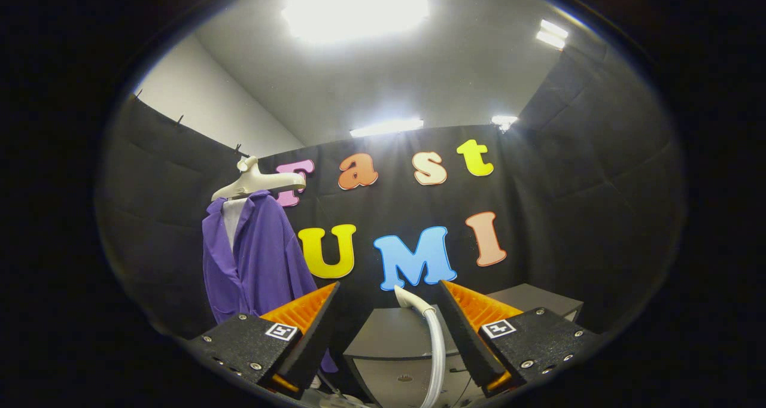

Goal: Iron the clothes twice with a garment steamer, once on the left side and once on the right side.

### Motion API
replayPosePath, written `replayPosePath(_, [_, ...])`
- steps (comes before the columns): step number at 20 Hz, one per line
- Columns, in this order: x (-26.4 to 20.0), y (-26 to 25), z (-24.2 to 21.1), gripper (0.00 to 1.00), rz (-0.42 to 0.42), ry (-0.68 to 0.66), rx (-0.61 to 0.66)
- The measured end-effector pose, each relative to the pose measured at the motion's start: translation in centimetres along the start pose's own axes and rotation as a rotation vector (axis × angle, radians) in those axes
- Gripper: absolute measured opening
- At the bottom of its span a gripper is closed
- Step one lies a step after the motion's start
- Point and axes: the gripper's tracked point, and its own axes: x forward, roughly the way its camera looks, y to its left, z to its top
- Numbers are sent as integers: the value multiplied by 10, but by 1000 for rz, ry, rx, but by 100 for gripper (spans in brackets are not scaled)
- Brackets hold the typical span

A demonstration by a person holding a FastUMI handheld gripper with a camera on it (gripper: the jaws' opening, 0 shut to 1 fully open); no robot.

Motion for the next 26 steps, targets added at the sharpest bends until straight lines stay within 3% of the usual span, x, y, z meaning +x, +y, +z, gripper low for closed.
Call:
replayPosePath(7, [91, -27, 8, 94, 66, 36, 12])
replayPosePath(13, [164, -61, 2, 94, 61, 84, 32])
replayPosePath(18, [219, -71, -30, 94, 98, 195, 116])
replayPosePath(26, [284, -83, -118, 94, 151, 463, 310])
